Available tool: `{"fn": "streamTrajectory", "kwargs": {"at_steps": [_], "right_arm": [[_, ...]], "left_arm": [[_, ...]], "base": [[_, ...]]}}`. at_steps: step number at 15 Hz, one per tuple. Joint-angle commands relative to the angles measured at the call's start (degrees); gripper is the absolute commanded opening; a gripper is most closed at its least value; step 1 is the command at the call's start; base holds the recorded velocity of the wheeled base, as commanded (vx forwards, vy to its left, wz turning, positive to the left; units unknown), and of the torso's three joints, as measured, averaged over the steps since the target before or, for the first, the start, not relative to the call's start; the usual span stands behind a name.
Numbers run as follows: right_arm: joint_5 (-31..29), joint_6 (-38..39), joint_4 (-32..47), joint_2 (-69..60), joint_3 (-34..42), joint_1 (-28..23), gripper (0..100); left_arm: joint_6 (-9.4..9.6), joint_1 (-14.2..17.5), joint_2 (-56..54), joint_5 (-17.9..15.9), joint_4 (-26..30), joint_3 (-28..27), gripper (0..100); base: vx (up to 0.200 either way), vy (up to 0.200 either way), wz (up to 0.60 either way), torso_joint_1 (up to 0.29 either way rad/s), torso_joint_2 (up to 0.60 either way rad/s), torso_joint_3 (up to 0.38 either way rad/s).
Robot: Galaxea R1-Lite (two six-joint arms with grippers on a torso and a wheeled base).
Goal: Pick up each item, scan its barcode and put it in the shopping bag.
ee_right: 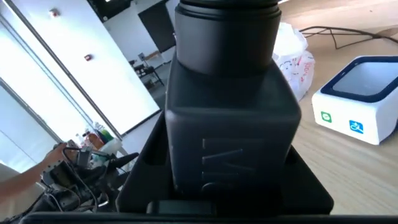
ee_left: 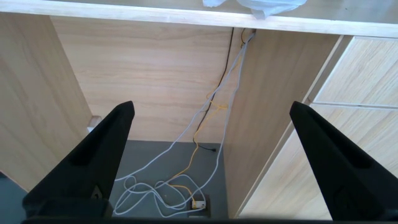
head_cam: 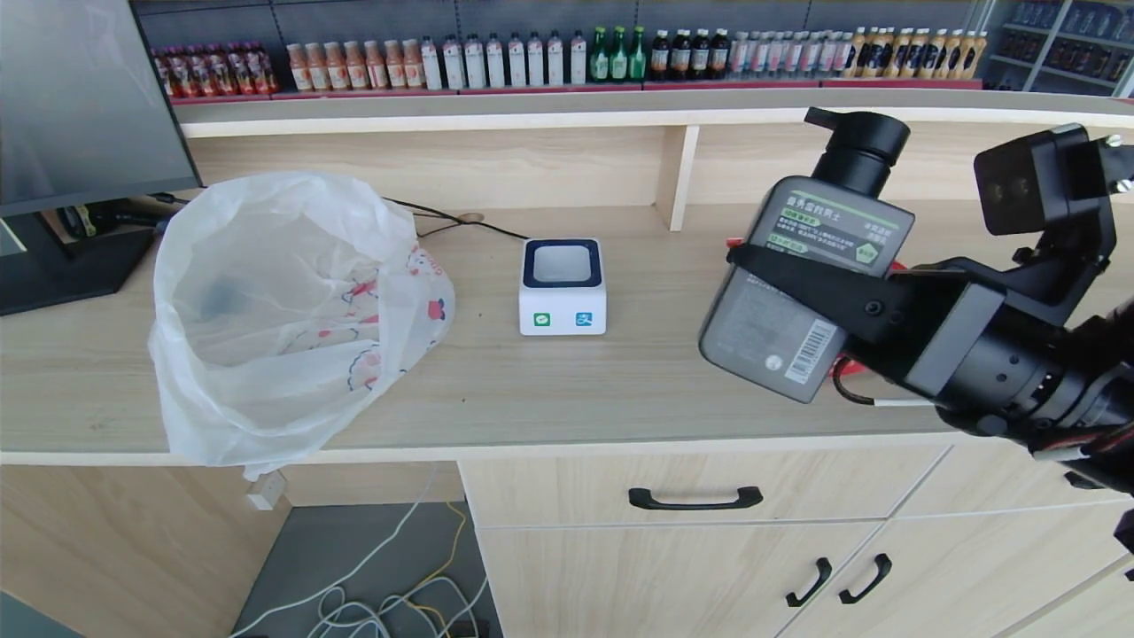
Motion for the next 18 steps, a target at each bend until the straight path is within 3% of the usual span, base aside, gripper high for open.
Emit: {"fn": "streamTrajectory", "kwargs": {"at_steps": [1, 11, 15, 18], "right_arm": [[2.05, 0.74, -2.81, 0.31, 3.06, 0.14, 0], [5.13, 4.43, -4.13, -1.63, 5.44, 5.15, 0], [10.93, 4.25, -4.13, -3.12, 8.51, 6.20, 0], [11.02, 3.90, -4.13, -3.30, 9.39, 6.38, 0]], "left_arm": [[0.02, 0.00, 0.00, 0.01, -0.01, 0.00, 100], [0.02, 0.00, 0.00, 0.01, -0.01, 0.00, 100], [0.02, -0.09, 0.00, 0.01, -0.01, 0.00, 100], [0.02, 0.00, 0.00, 0.01, -0.01, 0.00, 100]], "base": [[0.000, 0.000, 0.00, 0.000, 0.00, 0.000], [0.000, 0.000, 0.00, 0.000, 0.00, 0.000], [0.000, 0.000, 0.00, 0.000, 0.00, 0.000], [0.000, 0.000, 0.00, 0.000, 0.00, 0.000]]}}
